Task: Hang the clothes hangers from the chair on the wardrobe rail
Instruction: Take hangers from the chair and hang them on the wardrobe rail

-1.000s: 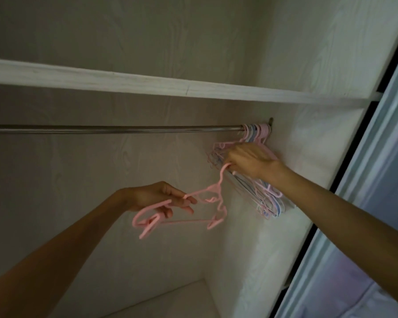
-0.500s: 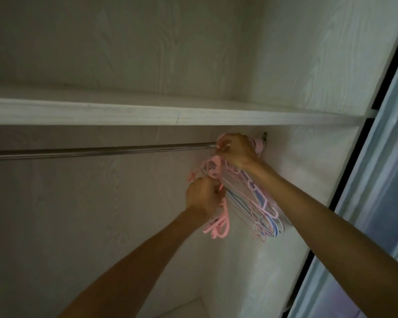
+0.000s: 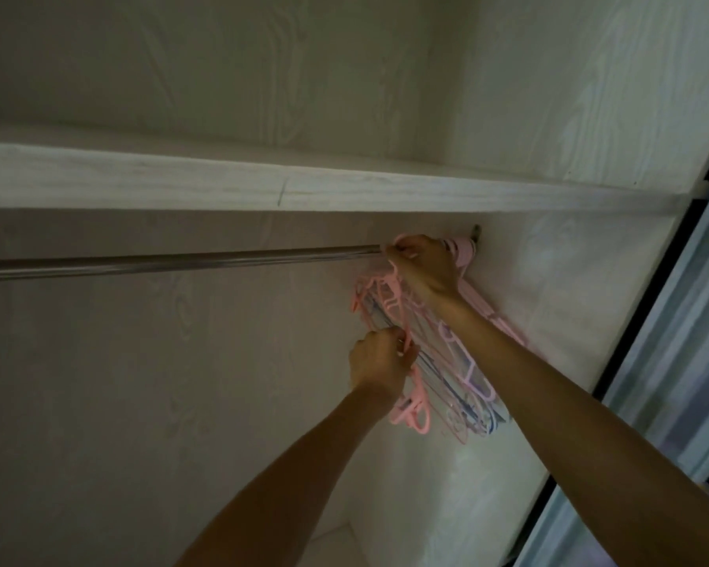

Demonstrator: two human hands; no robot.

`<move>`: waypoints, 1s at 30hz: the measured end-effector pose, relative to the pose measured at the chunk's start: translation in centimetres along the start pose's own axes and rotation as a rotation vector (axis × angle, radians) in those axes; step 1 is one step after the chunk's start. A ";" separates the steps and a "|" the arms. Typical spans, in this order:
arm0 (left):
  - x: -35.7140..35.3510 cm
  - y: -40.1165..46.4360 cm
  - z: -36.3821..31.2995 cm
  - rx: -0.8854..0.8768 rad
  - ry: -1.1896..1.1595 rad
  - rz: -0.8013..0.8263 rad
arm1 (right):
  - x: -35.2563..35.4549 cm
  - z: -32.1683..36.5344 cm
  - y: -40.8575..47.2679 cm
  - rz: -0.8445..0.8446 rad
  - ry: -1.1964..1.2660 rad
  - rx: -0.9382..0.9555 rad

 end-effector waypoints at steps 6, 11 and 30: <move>1.3 0.6 -1.2 -0.069 -0.007 -0.039 | -0.4 2.0 1.1 -0.004 0.026 -0.049; 2.2 1.3 0.2 -0.040 0.025 0.360 | -1.4 0.0 2.0 0.192 0.030 -0.067; 9.1 13.1 -4.5 -0.325 0.504 0.128 | -2.4 -4.9 -2.5 0.368 -0.500 0.033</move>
Point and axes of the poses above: each hand's wrist, its own y-axis towards the middle knuckle, its own x-axis out of the back of the hand, z = x × y, the point moved 9 cm from there along y, towards the middle knuckle, and after that the axes turned 9 degrees about -x, right-handed, at the moved point
